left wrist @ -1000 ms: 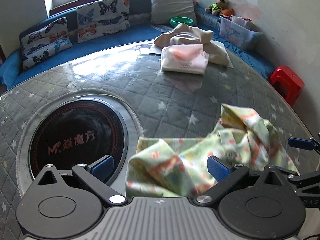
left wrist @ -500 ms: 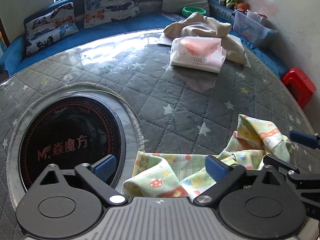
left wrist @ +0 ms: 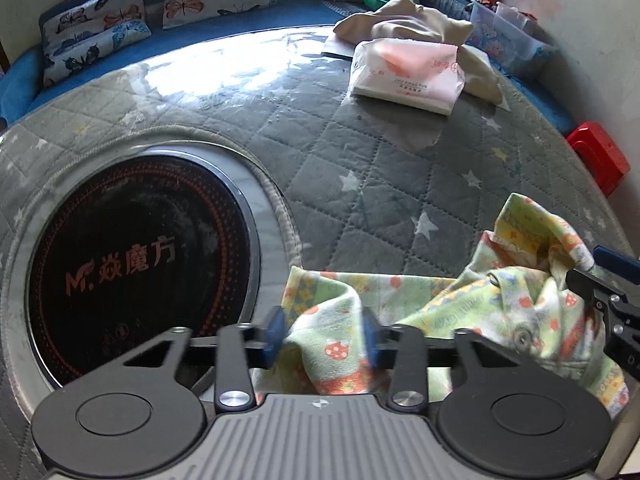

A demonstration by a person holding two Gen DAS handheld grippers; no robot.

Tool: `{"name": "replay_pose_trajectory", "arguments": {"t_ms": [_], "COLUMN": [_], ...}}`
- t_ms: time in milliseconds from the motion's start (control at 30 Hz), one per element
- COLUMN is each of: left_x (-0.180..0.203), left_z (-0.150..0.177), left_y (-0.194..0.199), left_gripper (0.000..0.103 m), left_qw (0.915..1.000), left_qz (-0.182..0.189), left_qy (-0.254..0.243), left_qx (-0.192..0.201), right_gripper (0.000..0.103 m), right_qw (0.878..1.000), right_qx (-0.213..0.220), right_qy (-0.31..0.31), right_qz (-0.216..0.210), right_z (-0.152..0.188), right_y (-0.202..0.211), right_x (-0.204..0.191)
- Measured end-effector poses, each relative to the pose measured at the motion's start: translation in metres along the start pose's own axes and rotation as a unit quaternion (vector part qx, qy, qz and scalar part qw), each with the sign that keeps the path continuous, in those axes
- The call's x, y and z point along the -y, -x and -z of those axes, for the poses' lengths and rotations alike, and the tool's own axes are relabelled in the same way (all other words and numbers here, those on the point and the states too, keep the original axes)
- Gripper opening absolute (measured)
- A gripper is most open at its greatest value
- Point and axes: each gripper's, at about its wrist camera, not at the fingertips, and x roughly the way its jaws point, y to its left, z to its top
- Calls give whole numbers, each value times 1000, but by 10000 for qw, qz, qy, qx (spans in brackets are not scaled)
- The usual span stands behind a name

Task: Fold clothes
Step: 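Close the left gripper on the garment edge while the right gripper grasps another edge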

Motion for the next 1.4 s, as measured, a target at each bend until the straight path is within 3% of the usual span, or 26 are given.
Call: {"name": "replay_pose_trajectory", "arguments": {"t_ms": [167,400,500,600,700,767,900,1000,1067,1167,1400], "left_x": [-8,-18,-17,-12,-8,-7,-5,-6,-7,-10,-28], "left_z": [7,15,12,10,7,6,3,1,1,3,9], "left_y": [7,19,23,24,19,16,11,5,4,5,29], "left_gripper": [14,15,23,41,49,61,64,57,36,18,9], "left_qw": [9998,9992,9991,9992,9993,9992,9994,9993,9991,9989,9968], "left_qz": [169,278,264,245,217,160,71,106,201,265,495], "left_qy": [73,248,276,270,309,358,344,356,352,375,604], "left_qx": [84,132,165,160,78,23,-5,-106,-147,-136,170], "right_gripper": [34,34,35,36,36,35,30,21,19,16,8], "right_qw": [9995,9980,9959,9938,9935,9932,9928,9926,9927,9927,9930], "right_qx": [-53,-285,-210,-219,-262,-287,-354,-330,-284,-238,-119], "right_qy": [-254,-533,-873,-1042,-1052,-1069,-1077,-1078,-1094,-1111,-1122], "right_qz": [180,158,-108,-331,-353,-354,-381,-455,-428,-402,-344], "right_z": [9,25,25,25,27,28,29,28,28,28,30], "right_y": [2,0,2,1,-3,-5,-10,-9,-8,-6,1], "right_x": [14,30,37,38,36,36,37,37,38,39,41]}}
